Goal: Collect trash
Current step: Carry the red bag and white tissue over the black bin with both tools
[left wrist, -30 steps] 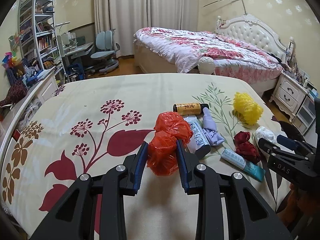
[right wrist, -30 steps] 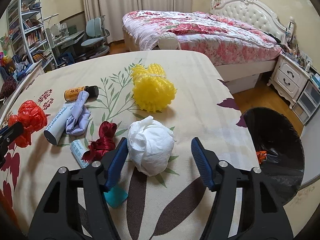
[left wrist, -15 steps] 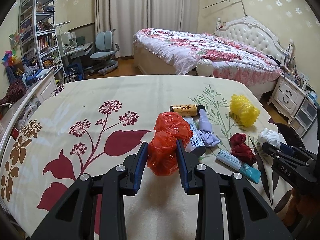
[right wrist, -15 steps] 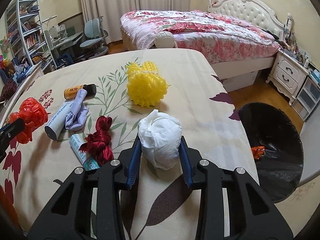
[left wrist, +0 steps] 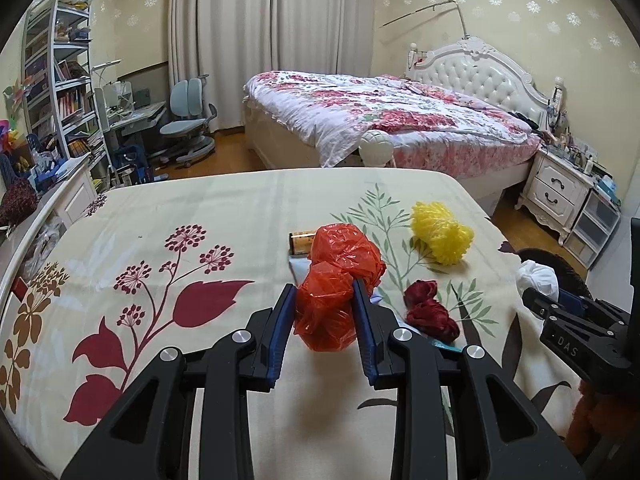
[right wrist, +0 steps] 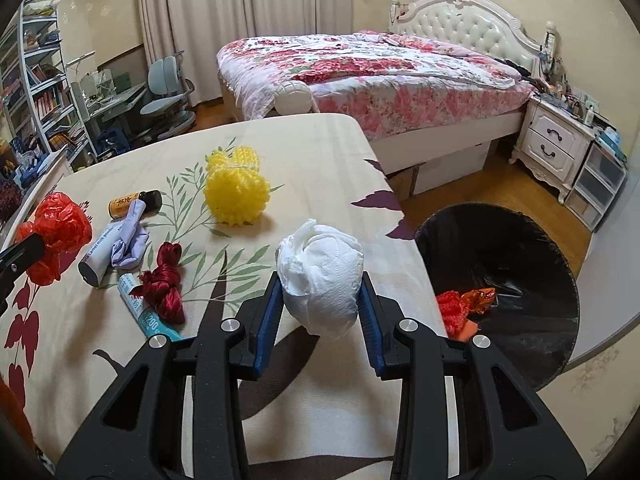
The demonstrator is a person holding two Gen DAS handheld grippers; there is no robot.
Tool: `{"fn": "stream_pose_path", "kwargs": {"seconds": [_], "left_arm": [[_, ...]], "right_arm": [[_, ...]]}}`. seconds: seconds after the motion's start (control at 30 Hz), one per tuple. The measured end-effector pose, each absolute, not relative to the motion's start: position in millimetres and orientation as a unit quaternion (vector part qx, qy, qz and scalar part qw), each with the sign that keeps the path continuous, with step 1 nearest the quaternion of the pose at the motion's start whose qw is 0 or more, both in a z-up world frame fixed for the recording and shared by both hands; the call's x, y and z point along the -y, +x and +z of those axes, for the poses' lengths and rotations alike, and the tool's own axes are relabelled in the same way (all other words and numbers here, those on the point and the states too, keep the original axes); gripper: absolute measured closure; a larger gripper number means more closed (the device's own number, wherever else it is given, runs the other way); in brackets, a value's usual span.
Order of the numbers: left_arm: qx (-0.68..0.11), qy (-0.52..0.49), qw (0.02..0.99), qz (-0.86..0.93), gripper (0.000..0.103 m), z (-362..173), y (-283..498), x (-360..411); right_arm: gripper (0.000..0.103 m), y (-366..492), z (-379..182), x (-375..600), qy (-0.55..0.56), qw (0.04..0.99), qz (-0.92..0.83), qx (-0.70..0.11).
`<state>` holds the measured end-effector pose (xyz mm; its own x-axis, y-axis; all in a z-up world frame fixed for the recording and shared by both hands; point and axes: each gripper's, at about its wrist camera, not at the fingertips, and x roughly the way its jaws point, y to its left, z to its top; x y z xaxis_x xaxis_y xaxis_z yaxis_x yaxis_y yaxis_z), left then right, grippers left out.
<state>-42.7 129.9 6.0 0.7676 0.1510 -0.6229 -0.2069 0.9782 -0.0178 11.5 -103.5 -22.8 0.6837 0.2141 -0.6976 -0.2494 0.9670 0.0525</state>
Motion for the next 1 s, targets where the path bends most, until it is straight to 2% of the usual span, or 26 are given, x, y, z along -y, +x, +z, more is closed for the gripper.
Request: {"fn": "stream_pose_path", "kwargs": {"seconds": [1.0], "left_arm": [[-0.322, 0.0, 0.946, -0.021, 0.072, 1, 22, 13]], "right_arm": [[0.067, 35, -18, 221, 0.021, 0.933, 0.018, -0.359]]}}
